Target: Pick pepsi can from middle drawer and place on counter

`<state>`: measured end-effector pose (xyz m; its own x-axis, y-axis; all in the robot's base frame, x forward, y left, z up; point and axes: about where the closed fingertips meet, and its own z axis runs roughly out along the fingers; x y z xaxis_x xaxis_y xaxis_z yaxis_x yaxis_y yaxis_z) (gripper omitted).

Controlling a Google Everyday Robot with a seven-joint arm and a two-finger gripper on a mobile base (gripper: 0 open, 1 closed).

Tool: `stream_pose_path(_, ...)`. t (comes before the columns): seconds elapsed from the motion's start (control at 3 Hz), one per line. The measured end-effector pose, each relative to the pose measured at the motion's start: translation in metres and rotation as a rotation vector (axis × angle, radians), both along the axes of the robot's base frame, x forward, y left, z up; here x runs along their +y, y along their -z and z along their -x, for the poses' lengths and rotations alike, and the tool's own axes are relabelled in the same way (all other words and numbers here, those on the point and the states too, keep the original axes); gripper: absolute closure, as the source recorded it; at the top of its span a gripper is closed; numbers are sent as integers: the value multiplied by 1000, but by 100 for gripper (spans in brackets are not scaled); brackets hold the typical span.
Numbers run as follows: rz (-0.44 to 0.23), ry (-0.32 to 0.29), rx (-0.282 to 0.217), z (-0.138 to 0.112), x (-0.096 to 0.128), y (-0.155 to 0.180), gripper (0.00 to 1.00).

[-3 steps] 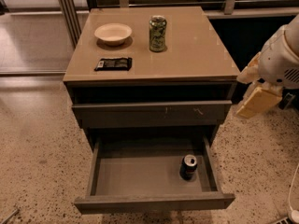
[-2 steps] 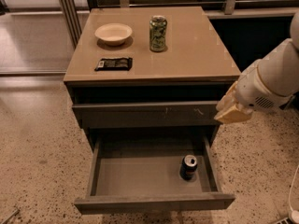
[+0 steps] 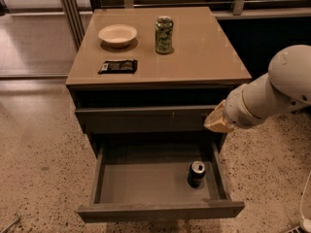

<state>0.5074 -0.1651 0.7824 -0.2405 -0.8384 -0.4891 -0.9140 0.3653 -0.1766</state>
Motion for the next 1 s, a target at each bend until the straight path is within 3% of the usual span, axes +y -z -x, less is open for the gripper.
stream_pose_path(0.33, 37, -3, 11, 3, -4, 7, 100)
stream_pose_path(0.67, 86, 27, 33, 7, -47, 60, 100)
stream_pose_path(1.0, 67, 56, 45, 11, -89, 128, 100)
